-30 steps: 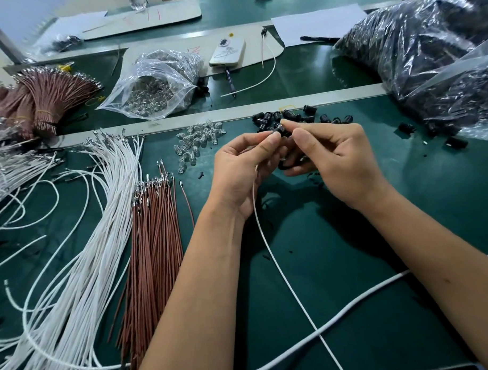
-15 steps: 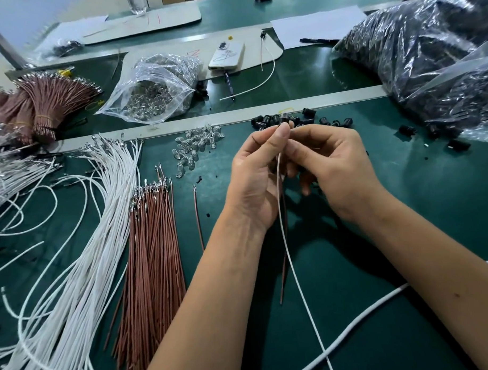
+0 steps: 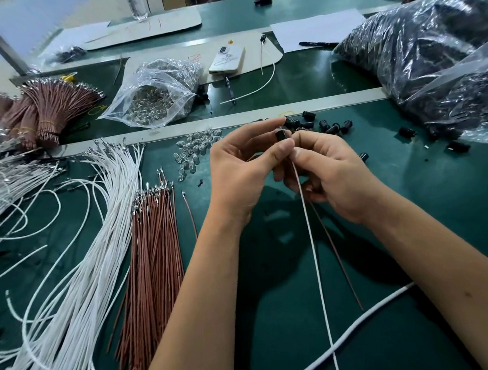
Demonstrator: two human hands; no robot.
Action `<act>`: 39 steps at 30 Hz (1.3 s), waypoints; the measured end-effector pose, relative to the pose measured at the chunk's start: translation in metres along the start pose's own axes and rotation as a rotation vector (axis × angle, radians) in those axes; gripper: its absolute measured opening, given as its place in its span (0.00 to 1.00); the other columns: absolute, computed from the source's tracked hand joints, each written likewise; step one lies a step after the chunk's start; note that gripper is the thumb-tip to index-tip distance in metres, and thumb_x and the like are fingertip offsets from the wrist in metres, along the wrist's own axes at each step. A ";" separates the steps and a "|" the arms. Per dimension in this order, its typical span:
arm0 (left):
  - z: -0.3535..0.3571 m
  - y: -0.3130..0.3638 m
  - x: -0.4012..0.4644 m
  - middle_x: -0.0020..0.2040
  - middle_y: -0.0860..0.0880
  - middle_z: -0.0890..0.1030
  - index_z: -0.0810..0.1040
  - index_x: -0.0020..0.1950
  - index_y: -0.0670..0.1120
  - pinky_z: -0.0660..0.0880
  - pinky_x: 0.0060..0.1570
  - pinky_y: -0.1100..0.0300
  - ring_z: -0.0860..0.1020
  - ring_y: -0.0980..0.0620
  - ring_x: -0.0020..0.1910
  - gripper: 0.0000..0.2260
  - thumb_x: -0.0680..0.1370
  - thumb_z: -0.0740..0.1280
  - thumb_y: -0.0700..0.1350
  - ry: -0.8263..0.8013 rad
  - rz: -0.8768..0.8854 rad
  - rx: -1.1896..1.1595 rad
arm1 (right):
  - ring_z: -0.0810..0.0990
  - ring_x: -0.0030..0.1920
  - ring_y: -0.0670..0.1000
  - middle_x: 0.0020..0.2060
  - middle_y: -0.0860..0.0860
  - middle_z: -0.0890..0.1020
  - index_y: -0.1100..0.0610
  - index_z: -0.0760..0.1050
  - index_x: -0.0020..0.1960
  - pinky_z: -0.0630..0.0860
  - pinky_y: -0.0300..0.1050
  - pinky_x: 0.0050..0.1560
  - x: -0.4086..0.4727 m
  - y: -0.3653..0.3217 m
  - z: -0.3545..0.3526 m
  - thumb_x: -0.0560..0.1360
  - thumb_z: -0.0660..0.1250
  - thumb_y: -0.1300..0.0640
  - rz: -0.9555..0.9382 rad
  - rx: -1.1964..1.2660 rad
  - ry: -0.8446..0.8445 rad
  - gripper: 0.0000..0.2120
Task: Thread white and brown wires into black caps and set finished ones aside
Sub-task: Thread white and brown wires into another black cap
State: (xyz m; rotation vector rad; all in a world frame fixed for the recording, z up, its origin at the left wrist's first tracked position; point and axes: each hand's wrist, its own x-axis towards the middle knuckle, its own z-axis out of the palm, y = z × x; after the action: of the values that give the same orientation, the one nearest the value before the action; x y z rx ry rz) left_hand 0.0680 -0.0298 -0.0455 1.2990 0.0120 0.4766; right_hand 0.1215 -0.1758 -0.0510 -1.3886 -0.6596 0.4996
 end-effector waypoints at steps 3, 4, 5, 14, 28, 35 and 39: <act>-0.002 -0.003 0.002 0.44 0.38 0.85 0.83 0.56 0.36 0.80 0.41 0.52 0.82 0.45 0.39 0.13 0.72 0.74 0.32 0.023 0.081 0.099 | 0.73 0.26 0.45 0.33 0.52 0.81 0.57 0.75 0.51 0.60 0.32 0.21 -0.001 0.000 0.001 0.83 0.60 0.55 0.015 -0.012 0.009 0.07; -0.002 -0.004 0.002 0.44 0.38 0.85 0.83 0.56 0.36 0.80 0.44 0.50 0.82 0.45 0.39 0.13 0.72 0.75 0.33 0.022 0.097 0.130 | 0.72 0.26 0.44 0.32 0.51 0.79 0.57 0.75 0.51 0.60 0.32 0.21 -0.002 0.000 0.002 0.83 0.60 0.55 0.021 -0.007 0.019 0.07; -0.001 -0.005 0.002 0.43 0.39 0.84 0.83 0.56 0.36 0.80 0.45 0.48 0.81 0.45 0.39 0.12 0.73 0.74 0.33 0.020 0.112 0.155 | 0.72 0.26 0.45 0.32 0.52 0.79 0.57 0.75 0.51 0.60 0.33 0.22 -0.002 0.000 0.003 0.83 0.61 0.54 0.026 0.000 0.030 0.08; 0.002 0.003 0.039 0.49 0.41 0.86 0.83 0.58 0.37 0.80 0.52 0.58 0.83 0.53 0.45 0.10 0.77 0.72 0.37 0.365 0.034 0.130 | 0.75 0.28 0.51 0.31 0.56 0.82 0.59 0.80 0.48 0.65 0.39 0.23 -0.006 -0.011 0.015 0.86 0.59 0.57 0.135 -0.145 -0.080 0.14; 0.045 0.012 0.106 0.31 0.44 0.83 0.72 0.56 0.36 0.74 0.24 0.64 0.77 0.51 0.23 0.13 0.86 0.57 0.47 0.039 -0.490 0.033 | 0.67 0.30 0.43 0.33 0.51 0.70 0.60 0.72 0.42 0.64 0.32 0.20 0.260 -0.057 -0.073 0.88 0.55 0.60 0.339 -0.066 0.406 0.16; 0.027 0.006 0.176 0.35 0.46 0.86 0.78 0.49 0.38 0.77 0.35 0.57 0.79 0.45 0.33 0.07 0.74 0.65 0.40 0.016 -0.468 0.605 | 0.68 0.17 0.41 0.32 0.52 0.71 0.60 0.70 0.41 0.62 0.32 0.18 0.336 -0.030 -0.109 0.86 0.57 0.65 0.407 -0.285 0.439 0.15; 0.022 -0.002 0.205 0.43 0.45 0.84 0.81 0.46 0.41 0.79 0.44 0.54 0.82 0.43 0.45 0.11 0.68 0.67 0.44 0.104 -0.346 0.863 | 0.71 0.20 0.44 0.34 0.55 0.73 0.60 0.68 0.42 0.66 0.32 0.21 0.367 -0.026 -0.120 0.85 0.61 0.64 0.393 -0.320 0.479 0.13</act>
State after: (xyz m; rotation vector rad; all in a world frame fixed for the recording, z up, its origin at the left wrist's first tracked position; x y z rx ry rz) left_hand 0.2595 0.0200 0.0115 2.0612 0.5744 0.2330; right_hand 0.4689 -0.0183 0.0158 -1.8743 -0.0720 0.3532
